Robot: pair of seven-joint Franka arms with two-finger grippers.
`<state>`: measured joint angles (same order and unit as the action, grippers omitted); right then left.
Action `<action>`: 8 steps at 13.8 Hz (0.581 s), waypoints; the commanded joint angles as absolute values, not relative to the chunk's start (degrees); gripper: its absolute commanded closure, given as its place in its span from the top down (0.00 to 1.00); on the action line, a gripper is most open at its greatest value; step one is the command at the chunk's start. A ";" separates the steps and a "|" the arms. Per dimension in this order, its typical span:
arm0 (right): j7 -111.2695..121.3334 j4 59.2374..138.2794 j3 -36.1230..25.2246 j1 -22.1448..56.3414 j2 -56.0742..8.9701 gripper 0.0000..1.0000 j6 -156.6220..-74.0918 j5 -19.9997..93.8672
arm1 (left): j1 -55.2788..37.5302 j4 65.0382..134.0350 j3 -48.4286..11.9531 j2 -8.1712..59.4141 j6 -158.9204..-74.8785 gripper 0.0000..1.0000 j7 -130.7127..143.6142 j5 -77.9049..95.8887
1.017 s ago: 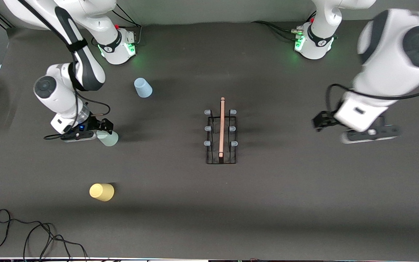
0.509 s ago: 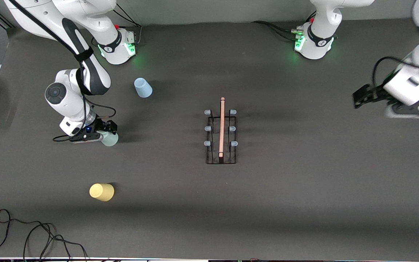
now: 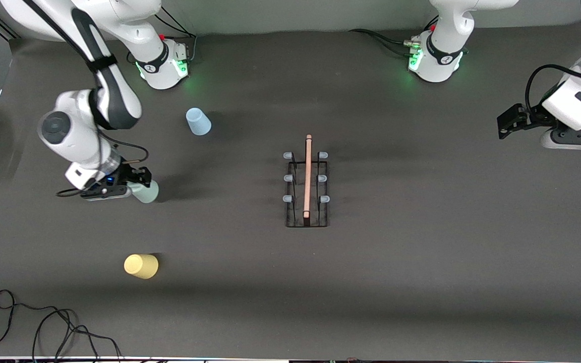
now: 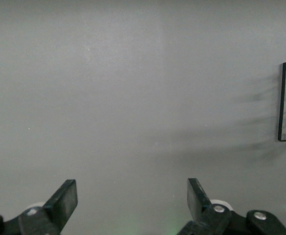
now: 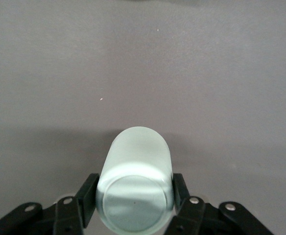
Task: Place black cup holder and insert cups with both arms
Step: 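Grasp the pale green cup with the right gripper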
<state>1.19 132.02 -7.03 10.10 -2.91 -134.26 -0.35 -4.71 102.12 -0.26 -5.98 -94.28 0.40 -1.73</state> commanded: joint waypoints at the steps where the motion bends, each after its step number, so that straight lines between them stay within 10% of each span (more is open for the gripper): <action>1: 1.76 120.64 -7.29 10.28 1.31 0.05 -116.96 -0.35 | -4.48 102.74 -0.44 -6.59 -95.10 1.00 -0.62 -2.11; 8: -22.07 99.77 -5.98 19.47 0.88 0.00 -93.79 -0.35 | -4.57 102.75 -0.26 -5.46 -95.27 1.00 -0.62 -1.41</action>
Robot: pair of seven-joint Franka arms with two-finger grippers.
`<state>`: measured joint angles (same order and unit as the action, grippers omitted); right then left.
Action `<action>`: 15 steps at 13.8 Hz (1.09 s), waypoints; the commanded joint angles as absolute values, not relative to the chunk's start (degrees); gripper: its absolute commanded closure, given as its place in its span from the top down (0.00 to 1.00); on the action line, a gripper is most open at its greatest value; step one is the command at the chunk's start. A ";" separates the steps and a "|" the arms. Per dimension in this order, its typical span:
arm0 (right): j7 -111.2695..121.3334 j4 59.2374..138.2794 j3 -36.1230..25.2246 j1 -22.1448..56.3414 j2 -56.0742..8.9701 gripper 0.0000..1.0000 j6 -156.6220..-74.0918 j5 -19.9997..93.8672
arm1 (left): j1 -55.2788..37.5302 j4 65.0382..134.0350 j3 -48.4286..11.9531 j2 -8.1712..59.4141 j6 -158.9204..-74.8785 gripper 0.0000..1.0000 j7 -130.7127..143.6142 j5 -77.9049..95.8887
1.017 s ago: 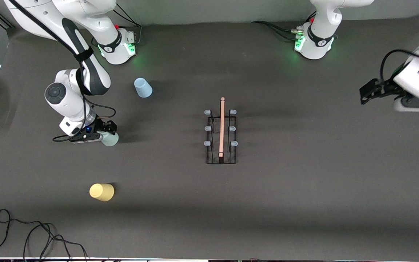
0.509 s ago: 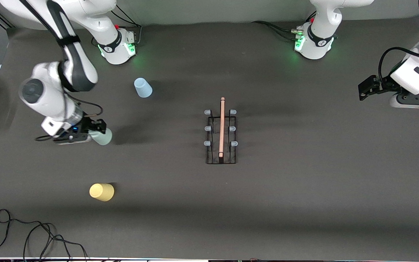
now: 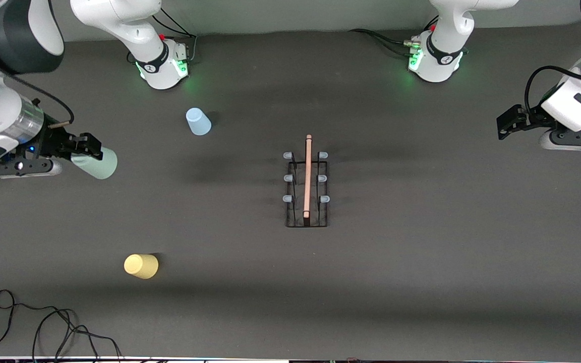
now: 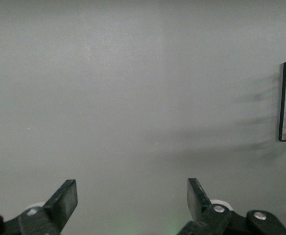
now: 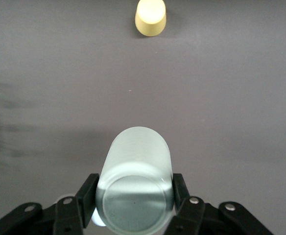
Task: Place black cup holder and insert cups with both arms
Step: 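Carry the green cup over the holder and lower it onto a peg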
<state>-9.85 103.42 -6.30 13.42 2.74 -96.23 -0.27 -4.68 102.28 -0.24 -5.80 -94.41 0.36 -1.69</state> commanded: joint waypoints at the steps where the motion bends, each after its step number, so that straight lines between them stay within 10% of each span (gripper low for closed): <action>1: -30.94 98.62 -5.98 23.86 0.27 0.00 -93.78 -0.26 | -4.22 102.48 -0.26 -5.19 -95.10 1.00 -0.70 0.42; 15: -96.59 87.89 -5.98 50.27 -18.54 0.00 -106.43 6.59 | -2.72 102.92 -0.44 -5.36 -94.92 1.00 -0.62 -0.62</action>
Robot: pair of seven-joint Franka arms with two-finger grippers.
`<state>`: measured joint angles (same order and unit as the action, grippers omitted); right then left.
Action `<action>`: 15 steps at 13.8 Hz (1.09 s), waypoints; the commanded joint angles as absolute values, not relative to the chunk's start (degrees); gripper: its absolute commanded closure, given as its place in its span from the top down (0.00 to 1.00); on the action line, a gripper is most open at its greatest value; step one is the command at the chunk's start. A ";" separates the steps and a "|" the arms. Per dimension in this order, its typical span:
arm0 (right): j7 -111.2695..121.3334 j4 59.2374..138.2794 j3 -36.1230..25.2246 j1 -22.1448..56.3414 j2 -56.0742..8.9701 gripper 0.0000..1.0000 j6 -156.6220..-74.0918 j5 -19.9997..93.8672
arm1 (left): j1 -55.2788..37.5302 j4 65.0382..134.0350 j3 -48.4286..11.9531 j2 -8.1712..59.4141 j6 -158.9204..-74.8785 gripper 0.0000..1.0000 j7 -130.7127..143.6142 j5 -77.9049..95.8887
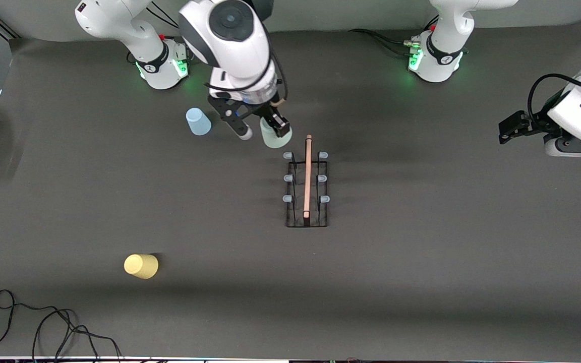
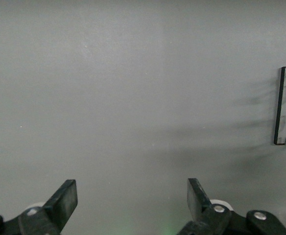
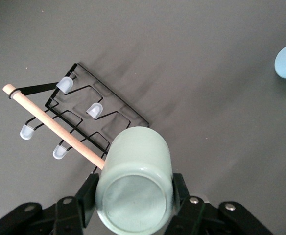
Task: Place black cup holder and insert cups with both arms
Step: 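Carry the green cup over the holder and lower it onto a peg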
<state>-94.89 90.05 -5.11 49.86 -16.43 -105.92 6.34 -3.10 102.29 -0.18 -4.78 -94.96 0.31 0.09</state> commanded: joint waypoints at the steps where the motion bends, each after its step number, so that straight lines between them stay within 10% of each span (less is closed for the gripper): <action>1: -96.68 88.06 -5.89 50.36 -19.59 0.00 -106.87 6.50 | -2.64 102.92 -0.44 -5.36 -94.92 1.00 -0.62 -0.62; 15: -98.17 91.32 -6.33 51.94 -30.58 0.00 -119.52 4.39 | -2.46 103.01 -0.26 -5.01 -94.57 1.00 -0.62 -0.62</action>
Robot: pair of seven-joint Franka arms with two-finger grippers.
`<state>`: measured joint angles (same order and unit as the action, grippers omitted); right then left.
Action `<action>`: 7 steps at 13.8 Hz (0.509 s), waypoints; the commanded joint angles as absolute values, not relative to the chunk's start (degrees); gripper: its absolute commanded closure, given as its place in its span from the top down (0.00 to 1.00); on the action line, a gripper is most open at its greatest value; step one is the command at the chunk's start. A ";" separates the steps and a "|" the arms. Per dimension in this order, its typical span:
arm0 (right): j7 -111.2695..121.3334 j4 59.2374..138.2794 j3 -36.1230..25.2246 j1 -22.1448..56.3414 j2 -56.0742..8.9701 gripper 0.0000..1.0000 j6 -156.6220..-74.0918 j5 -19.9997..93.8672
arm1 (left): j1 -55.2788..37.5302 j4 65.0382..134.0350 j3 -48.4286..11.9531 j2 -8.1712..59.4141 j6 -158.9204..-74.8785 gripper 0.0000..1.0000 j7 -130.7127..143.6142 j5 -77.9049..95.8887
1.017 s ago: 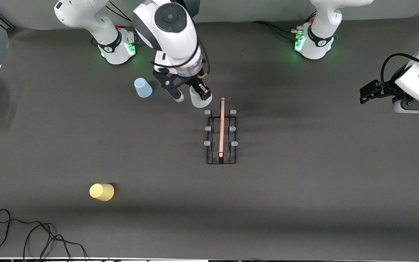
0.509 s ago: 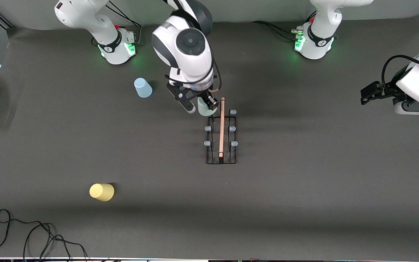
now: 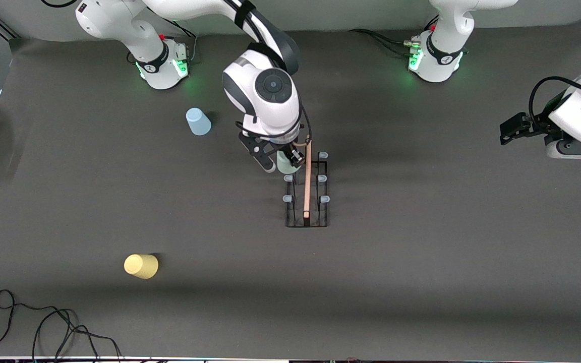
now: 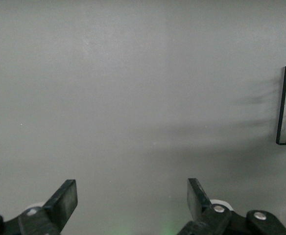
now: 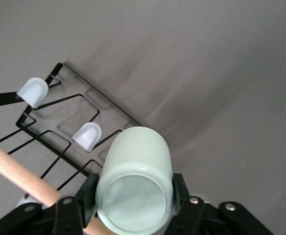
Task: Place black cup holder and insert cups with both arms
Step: 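Open the right gripper and move it toward the yellow cup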
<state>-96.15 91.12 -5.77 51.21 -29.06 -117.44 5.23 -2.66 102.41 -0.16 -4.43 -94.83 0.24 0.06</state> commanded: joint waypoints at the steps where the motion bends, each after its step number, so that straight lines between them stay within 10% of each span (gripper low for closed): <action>1: -98.35 91.32 -6.33 51.94 -30.93 0.11 -120.14 4.39 | -2.46 103.01 -0.26 -5.01 -94.66 1.00 -0.62 -0.62; 2: -98.44 91.23 -6.33 51.68 -31.02 0.78 -120.15 4.39 | -2.46 103.01 -0.26 -5.01 -94.66 1.00 -0.62 -0.62; 3: -98.44 91.06 -6.33 51.51 -30.76 1.00 -119.71 4.39 | -2.46 103.09 -0.26 -5.01 -94.66 1.00 -0.62 -0.62; 7: -97.21 85.46 -7.73 50.98 -28.30 1.00 -110.79 4.48 | -2.46 103.18 -0.26 -5.01 -94.74 1.00 -0.62 -0.62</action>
<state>-96.67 89.34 -6.78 51.08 -30.10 -117.25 5.23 -2.66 102.68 -0.16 -4.43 -94.83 0.24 0.06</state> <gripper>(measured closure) 0.004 0.000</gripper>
